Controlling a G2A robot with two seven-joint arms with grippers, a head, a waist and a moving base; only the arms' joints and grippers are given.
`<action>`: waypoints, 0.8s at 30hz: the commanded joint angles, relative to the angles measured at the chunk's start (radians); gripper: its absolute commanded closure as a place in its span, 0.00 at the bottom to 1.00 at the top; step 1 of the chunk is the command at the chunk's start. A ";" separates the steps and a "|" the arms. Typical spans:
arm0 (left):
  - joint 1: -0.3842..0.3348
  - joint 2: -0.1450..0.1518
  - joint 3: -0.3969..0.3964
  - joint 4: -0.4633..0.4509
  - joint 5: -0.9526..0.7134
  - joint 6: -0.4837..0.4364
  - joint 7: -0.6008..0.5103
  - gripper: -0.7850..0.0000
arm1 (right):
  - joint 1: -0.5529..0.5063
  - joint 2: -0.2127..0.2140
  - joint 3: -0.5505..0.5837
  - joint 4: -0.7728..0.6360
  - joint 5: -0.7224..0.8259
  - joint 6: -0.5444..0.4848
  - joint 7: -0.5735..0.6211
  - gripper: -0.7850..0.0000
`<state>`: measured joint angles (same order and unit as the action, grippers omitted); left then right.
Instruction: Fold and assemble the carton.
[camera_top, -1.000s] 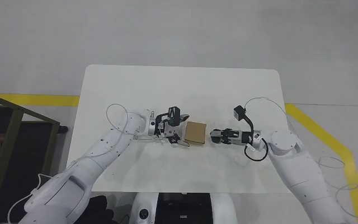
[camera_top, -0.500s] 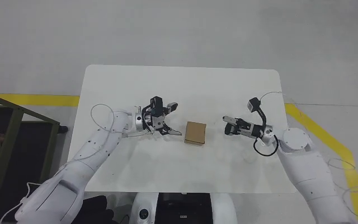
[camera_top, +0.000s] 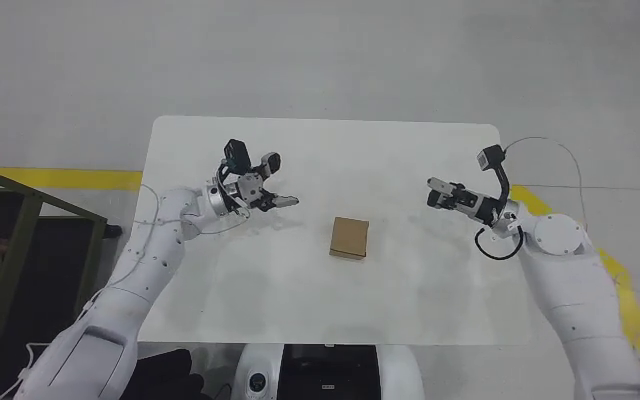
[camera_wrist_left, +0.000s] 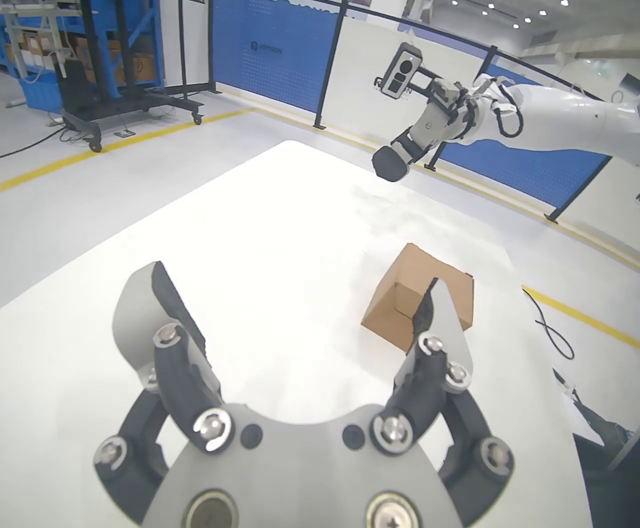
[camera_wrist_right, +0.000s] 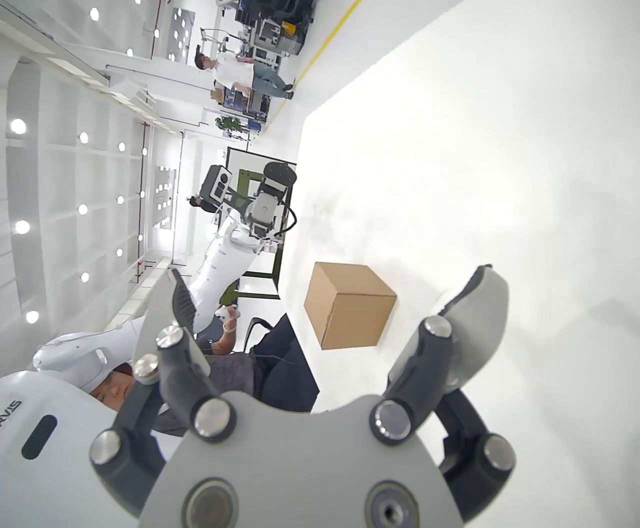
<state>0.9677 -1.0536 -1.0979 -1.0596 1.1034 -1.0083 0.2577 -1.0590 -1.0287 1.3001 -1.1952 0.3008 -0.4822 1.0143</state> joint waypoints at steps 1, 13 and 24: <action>0.004 0.007 -0.028 -0.008 -0.053 0.001 -0.063 0.00 | 0.021 0.001 0.004 0.009 -0.006 -0.008 0.002 0.00; 0.090 0.061 -0.207 -0.072 -0.361 0.050 -0.356 0.00 | 0.131 0.011 0.035 0.020 -0.074 -0.040 0.009 0.00; 0.197 0.099 -0.349 -0.214 -0.477 0.106 -0.470 0.00 | 0.189 0.020 0.056 0.030 -0.096 -0.047 0.006 0.00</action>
<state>1.1582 -0.9565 -1.4400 -1.2647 0.6345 -0.9048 -0.2110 -0.8703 -1.0086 1.3564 -1.1646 0.2047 -0.5284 1.0212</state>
